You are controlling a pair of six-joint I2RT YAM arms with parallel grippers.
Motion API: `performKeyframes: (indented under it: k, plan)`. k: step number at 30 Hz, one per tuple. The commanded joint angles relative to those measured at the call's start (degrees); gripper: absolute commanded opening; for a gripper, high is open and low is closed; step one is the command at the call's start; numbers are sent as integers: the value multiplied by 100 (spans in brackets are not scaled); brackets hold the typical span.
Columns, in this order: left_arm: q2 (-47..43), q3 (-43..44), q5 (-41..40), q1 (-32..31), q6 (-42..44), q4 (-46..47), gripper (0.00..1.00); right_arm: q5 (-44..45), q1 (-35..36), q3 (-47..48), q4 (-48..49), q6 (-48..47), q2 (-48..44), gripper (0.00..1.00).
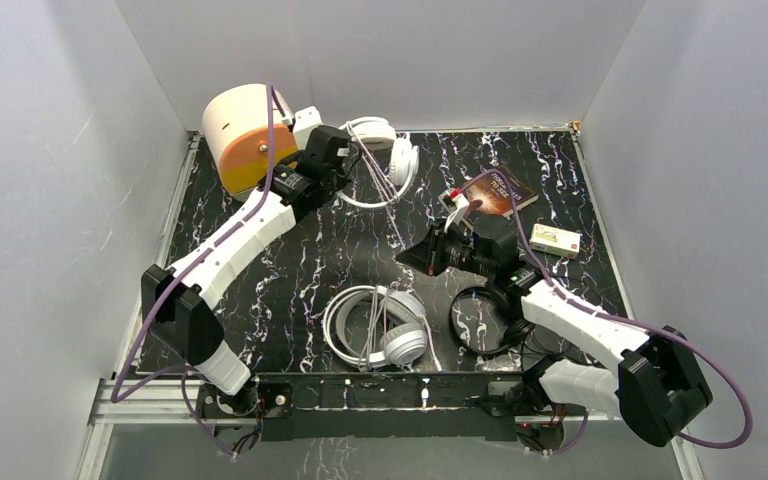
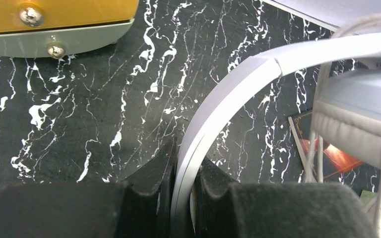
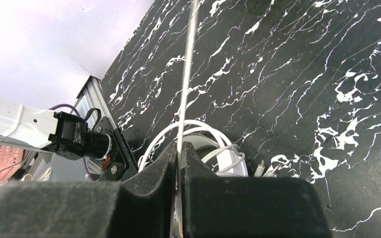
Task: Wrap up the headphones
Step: Wrap the headphones cable around the headphones.
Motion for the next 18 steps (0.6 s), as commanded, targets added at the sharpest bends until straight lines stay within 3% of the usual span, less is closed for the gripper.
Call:
performKeyframes:
  k: [1,5,9,14,18]
  plan:
    - [-197,9,-350,172,-272,536,0,78,103,-72,-171,-110,-252,8]
    - [-194,-44,-365,200,-205,562,0,153,123,-67,-414,-182,-358,0]
    - [-110,-31,-436,209,83,601,0,113,204,66,-834,-339,-488,0]
    - [174,28,-448,211,1112,541,0,132,377,734,-2138,-1110,-671,0]
    - [179,-169,90,186,1792,672,0,-230,397,1559,-3019,-1993,-358,0]
